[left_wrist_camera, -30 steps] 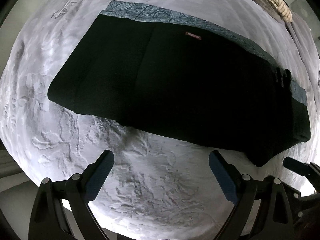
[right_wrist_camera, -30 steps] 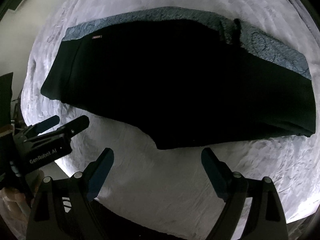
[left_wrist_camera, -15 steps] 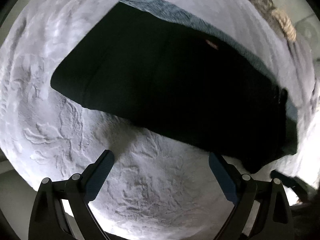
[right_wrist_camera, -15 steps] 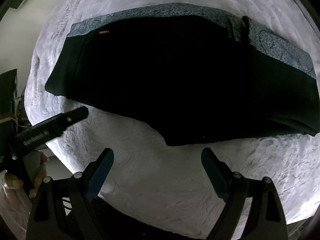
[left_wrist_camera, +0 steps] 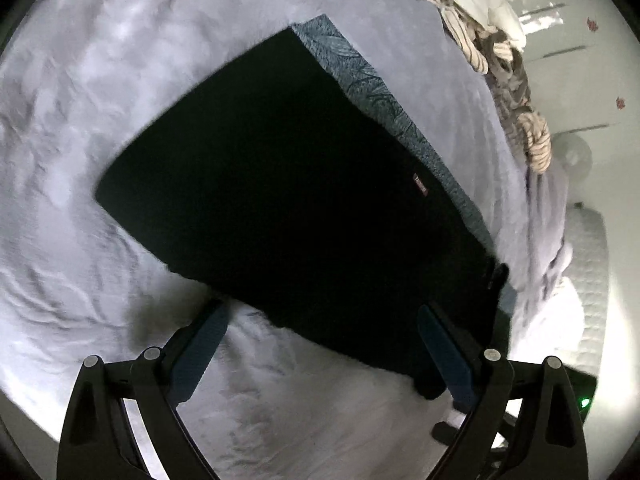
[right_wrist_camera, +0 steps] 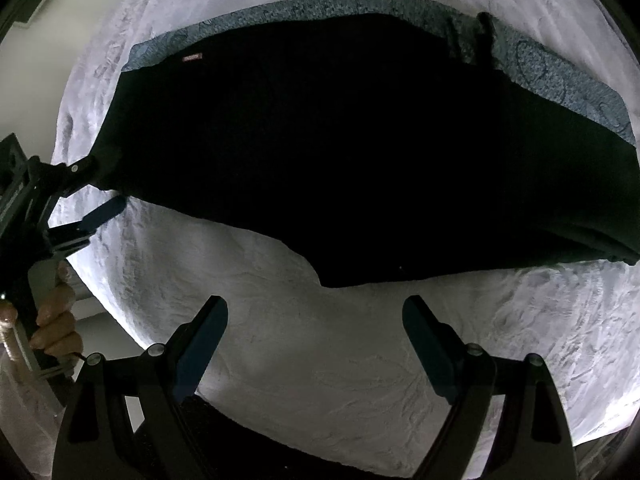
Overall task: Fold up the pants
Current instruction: 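Grasp the edge of the folded pants with both grippers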
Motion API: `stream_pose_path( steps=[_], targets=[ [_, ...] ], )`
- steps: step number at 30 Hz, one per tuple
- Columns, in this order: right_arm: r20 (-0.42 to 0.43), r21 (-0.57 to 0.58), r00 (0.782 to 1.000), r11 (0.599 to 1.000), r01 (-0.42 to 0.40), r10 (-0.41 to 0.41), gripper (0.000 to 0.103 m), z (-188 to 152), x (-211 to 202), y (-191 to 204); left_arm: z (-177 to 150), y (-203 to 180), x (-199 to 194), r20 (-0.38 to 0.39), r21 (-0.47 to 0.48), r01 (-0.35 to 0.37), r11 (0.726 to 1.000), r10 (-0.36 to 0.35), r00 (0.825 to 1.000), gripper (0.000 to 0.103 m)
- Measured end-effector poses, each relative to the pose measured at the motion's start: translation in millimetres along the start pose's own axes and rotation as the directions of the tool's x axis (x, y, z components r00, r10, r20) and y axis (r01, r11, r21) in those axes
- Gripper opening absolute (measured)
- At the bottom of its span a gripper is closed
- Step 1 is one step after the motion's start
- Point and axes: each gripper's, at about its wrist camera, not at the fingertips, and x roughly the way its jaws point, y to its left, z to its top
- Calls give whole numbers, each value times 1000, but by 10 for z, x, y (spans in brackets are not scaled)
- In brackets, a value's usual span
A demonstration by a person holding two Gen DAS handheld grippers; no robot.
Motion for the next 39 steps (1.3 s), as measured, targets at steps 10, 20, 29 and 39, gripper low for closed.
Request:
stream_pose_path(
  steps=[10,20,29,39],
  targets=[
    [-33,-3,999,1000,-1,1,91,15,152,9,102,1,273,46,-76,62,995,-58,997,96],
    [53,-10,999,1000,11,-11,91,332,-86,-41,-61,-681,124,197,161,-320,934,287,937,53],
    [133,-170,990,985,-30,53,91,1215,-580,367,-360,-1055,394,376,384,-637,669,516,769,38],
    [-83,-504,988,849,-157,134,91,1742,-441,1883,-590,-1256,611,511,460,-759,461,561,651,38]
  ],
)
